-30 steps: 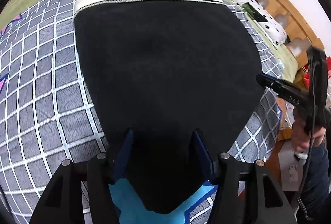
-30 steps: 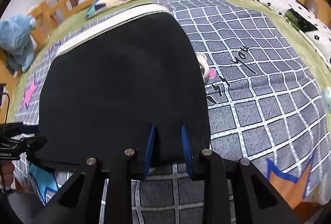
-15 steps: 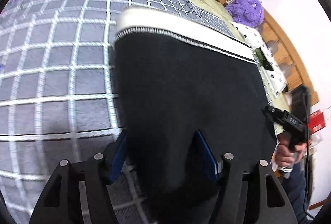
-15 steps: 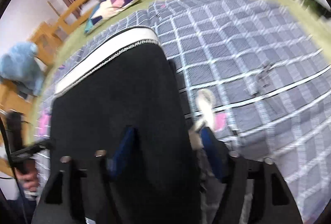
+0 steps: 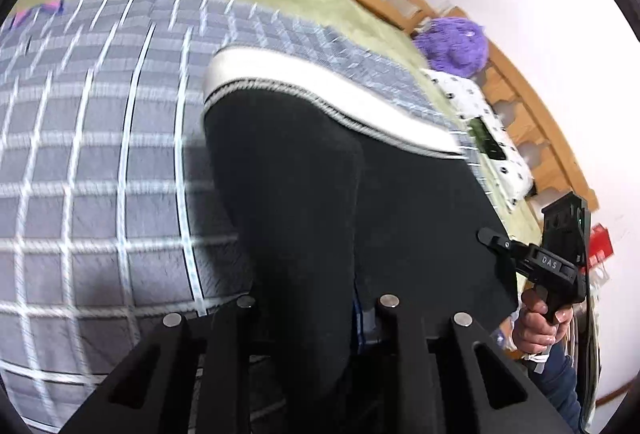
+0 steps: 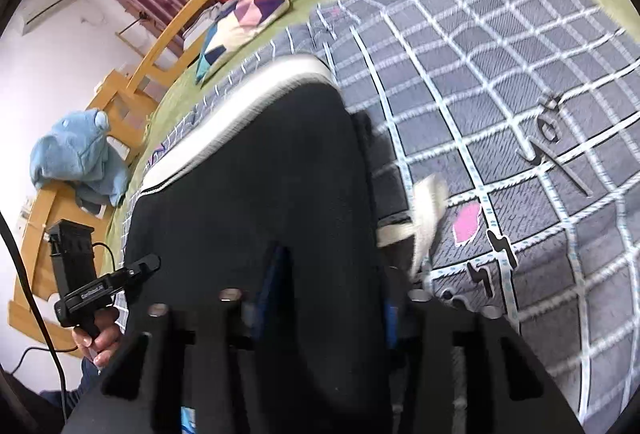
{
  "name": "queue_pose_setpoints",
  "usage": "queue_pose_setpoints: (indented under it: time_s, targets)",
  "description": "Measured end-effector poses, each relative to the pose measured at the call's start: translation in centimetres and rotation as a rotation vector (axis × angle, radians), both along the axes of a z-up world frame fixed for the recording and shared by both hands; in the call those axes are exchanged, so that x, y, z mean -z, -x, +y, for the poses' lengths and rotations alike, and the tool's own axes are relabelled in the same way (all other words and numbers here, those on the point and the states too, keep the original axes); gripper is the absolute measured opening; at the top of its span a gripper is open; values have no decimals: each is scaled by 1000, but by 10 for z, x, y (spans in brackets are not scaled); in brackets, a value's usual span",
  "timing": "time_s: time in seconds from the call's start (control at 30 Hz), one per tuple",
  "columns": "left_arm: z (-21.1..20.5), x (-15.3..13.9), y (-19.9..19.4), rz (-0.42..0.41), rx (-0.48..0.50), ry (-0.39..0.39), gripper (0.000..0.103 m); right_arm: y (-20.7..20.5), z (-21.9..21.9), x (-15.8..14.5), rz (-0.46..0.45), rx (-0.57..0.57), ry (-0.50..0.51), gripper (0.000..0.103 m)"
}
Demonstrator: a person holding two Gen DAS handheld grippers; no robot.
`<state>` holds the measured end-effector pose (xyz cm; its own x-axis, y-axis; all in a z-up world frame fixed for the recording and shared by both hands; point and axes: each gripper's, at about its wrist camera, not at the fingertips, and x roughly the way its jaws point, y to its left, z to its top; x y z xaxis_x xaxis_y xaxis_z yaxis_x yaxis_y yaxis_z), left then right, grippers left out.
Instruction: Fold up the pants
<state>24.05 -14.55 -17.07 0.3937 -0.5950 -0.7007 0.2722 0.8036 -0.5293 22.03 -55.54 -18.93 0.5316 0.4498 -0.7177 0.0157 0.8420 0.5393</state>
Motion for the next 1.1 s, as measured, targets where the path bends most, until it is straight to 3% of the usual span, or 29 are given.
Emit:
queue_pose_setpoints:
  time_s: [0.1, 0.2, 0.3, 0.37, 0.47, 0.53, 0.57, 0.6, 0.63, 0.7, 0.77, 0.8, 0.83, 0.87, 0.97, 1.03, 1.1]
  targets:
    - [24, -36, 2, -18, -9, 47, 22, 10, 26, -36, -69, 4, 12, 27]
    - [73, -80, 20, -124, -48, -19, 21, 16, 77, -66, -128, -36, 41, 25]
    - [128, -98, 25, -154, -94, -107, 22, 14, 125, -75, -179, -84, -45, 24]
    - [164, -90, 21, -122, -130, -147, 22, -1, 165, -63, -154, -124, -82, 24]
    - [196, -46, 10, -18, -172, -221, 26, -31, 220, -23, -49, -199, -16, 23]
    - [208, -6, 5, 52, -199, -247, 43, -39, 243, 1, -33, -200, 92, 31]
    - [213, 11, 5, 59, -209, -251, 49, -37, 245, 4, -87, -212, 134, 32]
    - [217, 22, 9, 43, -224, -259, 62, -37, 245, 6, -115, -231, 149, 33]
    - [211, 28, 10, 21, -228, -262, 66, -40, 245, 7, -99, -226, 153, 36]
    - [210, 27, 16, -15, -220, -276, 66, -44, 247, 3, -60, -203, 184, 40]
    - [210, 11, 25, -44, -233, -323, 63, -35, 252, -8, -64, -212, 292, 47]
    - [212, 2, 30, -64, -245, -348, 61, -33, 252, -14, -51, -198, 311, 44]
    - [215, -11, 41, -99, -255, -364, 61, -26, 250, -22, -39, -164, 313, 33]
    - [215, -24, 52, -132, -250, -354, 61, -15, 248, -37, -62, -117, 299, 29]
    - [209, -49, 79, -177, -228, -325, 61, 12, 248, -63, -164, -122, 280, 29]
    - [197, -48, 100, -175, -206, -359, 61, 26, 259, -62, -172, -171, 285, 29]
    - [192, -27, 119, -139, -192, -378, 61, 36, 271, -45, -124, -234, 345, 27]
